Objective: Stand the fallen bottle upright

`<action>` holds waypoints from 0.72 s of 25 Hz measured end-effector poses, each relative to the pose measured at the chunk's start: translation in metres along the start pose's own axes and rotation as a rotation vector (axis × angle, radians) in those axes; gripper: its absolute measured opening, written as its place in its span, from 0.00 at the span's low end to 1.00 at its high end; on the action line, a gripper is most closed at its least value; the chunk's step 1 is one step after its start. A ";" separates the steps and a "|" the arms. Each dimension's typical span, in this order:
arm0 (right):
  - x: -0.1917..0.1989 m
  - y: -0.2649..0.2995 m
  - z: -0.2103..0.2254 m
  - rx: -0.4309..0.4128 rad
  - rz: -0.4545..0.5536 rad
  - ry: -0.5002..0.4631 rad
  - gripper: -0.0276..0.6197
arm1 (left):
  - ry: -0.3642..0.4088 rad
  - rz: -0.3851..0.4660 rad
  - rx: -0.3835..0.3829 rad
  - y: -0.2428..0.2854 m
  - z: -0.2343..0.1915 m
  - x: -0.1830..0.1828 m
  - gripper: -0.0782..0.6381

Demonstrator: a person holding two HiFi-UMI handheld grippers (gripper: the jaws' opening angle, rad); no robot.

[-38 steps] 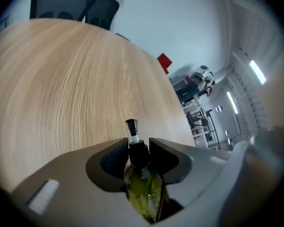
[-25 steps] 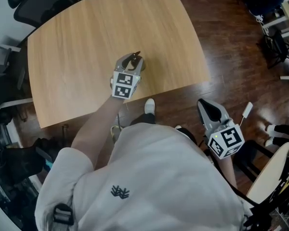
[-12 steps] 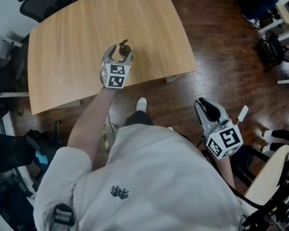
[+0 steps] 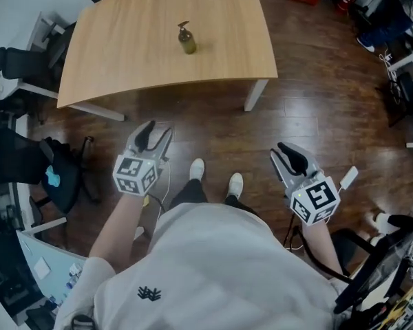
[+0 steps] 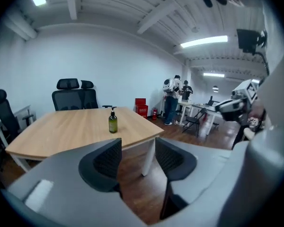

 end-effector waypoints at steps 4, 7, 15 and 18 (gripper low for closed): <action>0.001 -0.003 -0.039 -0.055 0.043 -0.026 0.19 | -0.026 0.035 0.061 -0.077 0.052 0.014 0.38; 0.006 -0.007 -0.078 -0.075 0.068 -0.051 0.20 | 0.013 0.108 0.125 -0.123 0.082 0.009 0.38; 0.045 -0.055 -0.206 -0.029 0.088 -0.067 0.25 | -0.008 0.262 0.285 -0.245 0.114 0.030 0.37; 0.068 -0.082 -0.246 -0.006 0.076 -0.039 0.26 | 0.010 0.266 0.321 -0.276 0.127 0.044 0.37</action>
Point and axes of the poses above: the fingertips, and each gripper's own axes: y forward along the fingers, z to its right, x out of its underside, the point moved 4 cm from there along -y, backward along the fingers, and after that the axes turned 4 degrees about y, right-handed, at the moved point
